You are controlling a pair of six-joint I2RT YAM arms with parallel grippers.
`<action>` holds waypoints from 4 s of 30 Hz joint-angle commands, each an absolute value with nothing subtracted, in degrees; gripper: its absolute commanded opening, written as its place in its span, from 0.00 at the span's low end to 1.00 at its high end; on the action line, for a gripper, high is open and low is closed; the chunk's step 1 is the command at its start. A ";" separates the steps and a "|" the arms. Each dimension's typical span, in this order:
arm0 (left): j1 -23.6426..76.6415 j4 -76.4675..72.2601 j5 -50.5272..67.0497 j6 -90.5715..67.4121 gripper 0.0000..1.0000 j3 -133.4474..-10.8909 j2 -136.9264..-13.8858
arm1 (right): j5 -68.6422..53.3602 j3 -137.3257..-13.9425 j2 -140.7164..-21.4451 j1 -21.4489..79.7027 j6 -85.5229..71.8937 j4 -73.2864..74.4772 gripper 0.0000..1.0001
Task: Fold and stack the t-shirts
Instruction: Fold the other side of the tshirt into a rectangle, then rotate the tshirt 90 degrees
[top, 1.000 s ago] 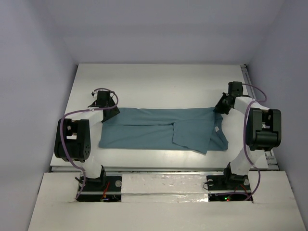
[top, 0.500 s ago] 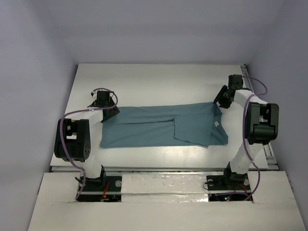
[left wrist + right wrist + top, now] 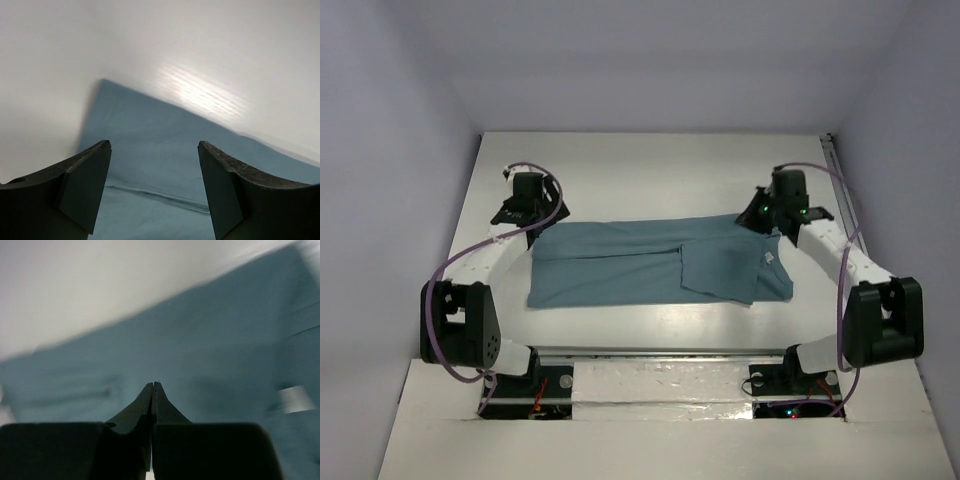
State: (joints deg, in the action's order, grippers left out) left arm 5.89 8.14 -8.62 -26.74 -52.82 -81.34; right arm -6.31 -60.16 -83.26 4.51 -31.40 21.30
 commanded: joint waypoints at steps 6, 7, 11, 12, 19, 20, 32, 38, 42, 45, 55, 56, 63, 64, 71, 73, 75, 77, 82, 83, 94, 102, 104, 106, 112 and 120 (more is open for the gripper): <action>7.39 4.66 -6.24 -27.95 0.65 -54.84 -92.44 | -9.24 -40.87 -79.10 9.84 -39.29 18.01 0.00; 7.38 4.40 -6.68 -28.21 0.65 -54.67 -93.24 | -7.31 -40.61 -79.45 9.84 -39.29 18.37 0.00; 3.79 3.25 -7.38 -28.83 0.65 -53.00 -95.18 | -1.59 -39.99 -78.93 9.32 -41.13 21.70 0.00; 2.56 2.99 -7.47 -28.65 0.65 -52.21 -95.36 | -0.45 -39.82 -78.40 9.32 -41.39 22.23 0.00; -0.09 4.74 -5.55 -28.56 0.66 -52.47 -91.42 | -3.57 -47.36 -73.13 8.61 -36.40 28.21 0.09; -0.09 4.92 -4.84 -29.17 0.66 -52.64 -90.19 | -5.87 -48.68 -72.95 8.61 -36.04 27.43 0.21; 14.67 9.31 -2.47 -28.74 0.01 -57.48 -75.86 | -10.02 -67.92 -102.64 11.87 -38.85 17.06 0.00; 20.12 10.98 -0.97 -30.49 0.00 -55.90 -68.48 | -10.02 -81.37 -117.58 11.87 -37.97 18.19 0.00; 22.32 14.23 -1.76 -32.25 0.00 -55.46 -64.08 | -12.29 -96.64 -130.13 13.62 -40.60 18.19 0.00; 22.85 17.30 -2.28 -34.01 0.00 -54.67 -60.91 | -16.08 -125.67 -148.04 16.42 -46.04 21.61 0.00; 24.08 22.59 -2.46 -32.26 0.07 -61.07 -58.71 | -26.89 -131.09 -136.54 17.84 -61.90 -4.24 0.91; 24.08 22.50 -2.20 -32.08 0.09 -61.78 -58.62 | -26.98 -125.74 -131.36 17.84 -57.26 -2.83 0.91; 24.08 24.52 -4.92 -27.87 0.00 -69.69 -59.85 | -17.77 -70.10 -94.07 28.54 -52.64 -6.68 0.00; 23.56 25.13 -5.10 -27.51 0.00 -71.18 -60.38 | -16.54 -65.26 -91.95 32.48 -53.34 -7.38 0.00; 23.55 26.89 -4.66 -27.07 0.00 -75.15 -60.03 | -6.68 -46.41 -90.07 47.98 -64.05 -11.94 0.47; 23.55 26.72 -4.22 -27.16 0.00 -74.62 -59.59 | -5.63 -47.19 -94.82 49.48 -66.08 -12.56 0.63; 23.55 26.98 -3.08 -27.51 0.00 -74.09 -59.33 | -5.45 -48.42 -99.90 50.19 -68.37 -13.97 0.68; 23.55 27.07 -2.38 -27.60 0.00 -73.04 -58.54 | -4.67 -49.30 -103.08 50.71 -70.91 -14.15 0.69; 23.55 27.95 -2.37 -27.07 0.00 -71.37 -58.00 | -2.20 -53.16 -112.73 51.76 -76.28 -14.68 0.51; 23.55 28.04 -2.72 -27.07 0.00 -71.02 -58.09 | -2.37 -53.70 -113.98 51.77 -77.86 -15.46 0.43; 23.55 24.79 1.74 -27.42 0.15 -66.63 -61.17 | -6.15 -31.93 -100.05 37.98 -71.74 -19.43 0.00; 23.55 21.45 2.64 -24.80 0.40 -62.31 -67.93 | -4.75 -21.01 -70.34 36.47 -61.69 13.78 0.16; 23.55 19.34 1.15 -23.56 0.43 -62.84 -72.40 | -2.39 -21.79 -63.24 36.47 -62.48 21.48 0.40; 23.03 16.89 0.53 -21.54 0.45 -65.02 -78.88 | -0.36 -23.98 -58.65 35.95 -62.67 27.04 0.68; 21.10 9.23 2.27 -18.55 0.45 -80.31 -103.06 | 5.36 -35.06 -50.98 34.80 -57.40 37.00 0.19; 18.98 13.26 13.35 -19.59 0.40 -112.03 -131.20 | 4.04 -38.85 -48.96 34.80 -54.06 37.17 0.00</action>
